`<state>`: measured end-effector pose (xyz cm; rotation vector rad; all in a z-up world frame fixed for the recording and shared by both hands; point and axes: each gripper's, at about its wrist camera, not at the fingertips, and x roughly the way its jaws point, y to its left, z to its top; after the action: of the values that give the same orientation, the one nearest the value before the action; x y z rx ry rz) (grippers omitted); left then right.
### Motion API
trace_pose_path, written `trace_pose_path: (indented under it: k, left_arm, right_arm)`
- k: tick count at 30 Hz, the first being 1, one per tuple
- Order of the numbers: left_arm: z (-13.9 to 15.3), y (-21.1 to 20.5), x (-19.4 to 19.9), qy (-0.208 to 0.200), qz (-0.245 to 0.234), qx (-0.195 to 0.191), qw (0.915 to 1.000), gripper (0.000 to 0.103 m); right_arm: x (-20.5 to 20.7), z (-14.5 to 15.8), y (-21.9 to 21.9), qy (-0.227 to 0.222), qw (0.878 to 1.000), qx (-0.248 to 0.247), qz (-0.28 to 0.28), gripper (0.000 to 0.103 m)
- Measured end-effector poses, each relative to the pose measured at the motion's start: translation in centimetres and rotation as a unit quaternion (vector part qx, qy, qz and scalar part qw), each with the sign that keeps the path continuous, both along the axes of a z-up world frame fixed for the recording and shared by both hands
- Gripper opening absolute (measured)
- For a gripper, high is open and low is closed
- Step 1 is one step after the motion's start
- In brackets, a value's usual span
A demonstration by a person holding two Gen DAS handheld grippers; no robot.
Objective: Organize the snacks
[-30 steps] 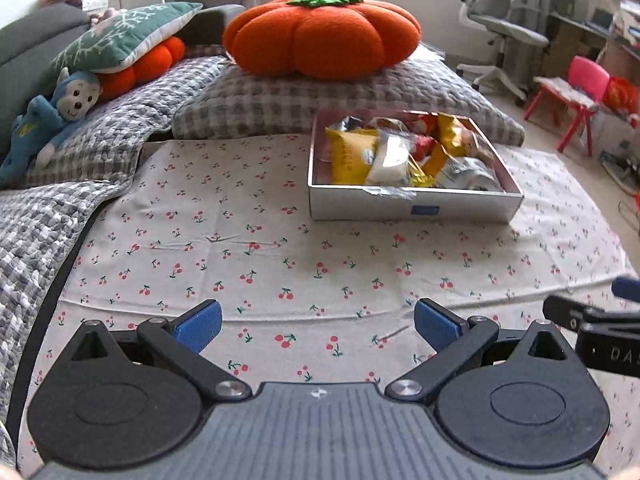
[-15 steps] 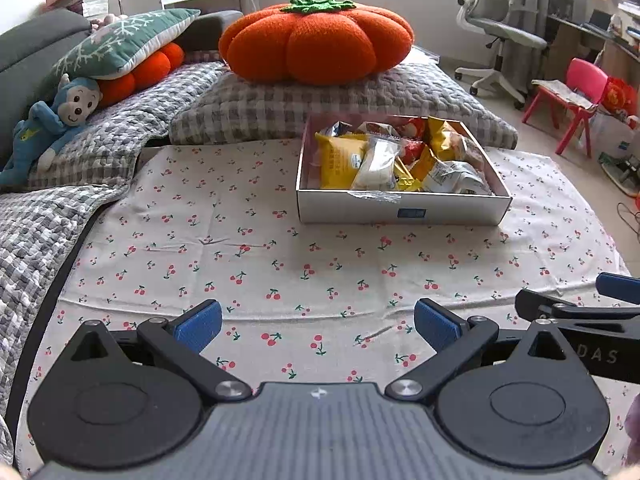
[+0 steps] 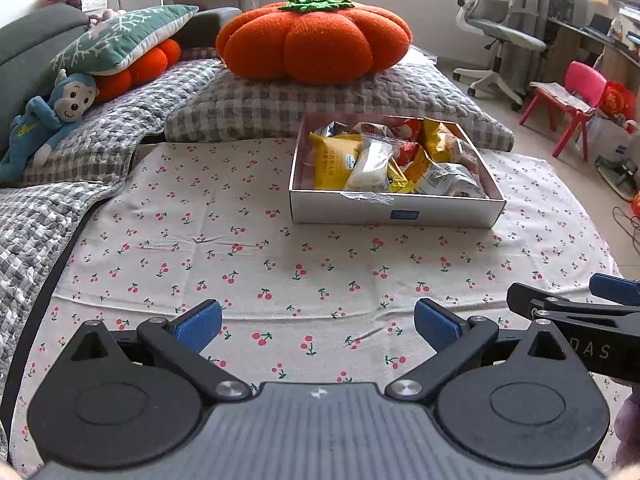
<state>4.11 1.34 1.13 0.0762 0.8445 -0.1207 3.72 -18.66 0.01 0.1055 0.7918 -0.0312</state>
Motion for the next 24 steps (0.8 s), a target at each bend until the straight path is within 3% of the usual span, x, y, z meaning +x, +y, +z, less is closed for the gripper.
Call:
trace_pose_path:
  k: [24]
  left_arm:
    - [-0.08,0.16,-0.01,0.002,0.004,0.002,1.0000,0.103]
  right_arm:
    - [0.09,0.15,0.37,-0.003,1.000,-0.001,0.001,0.098]
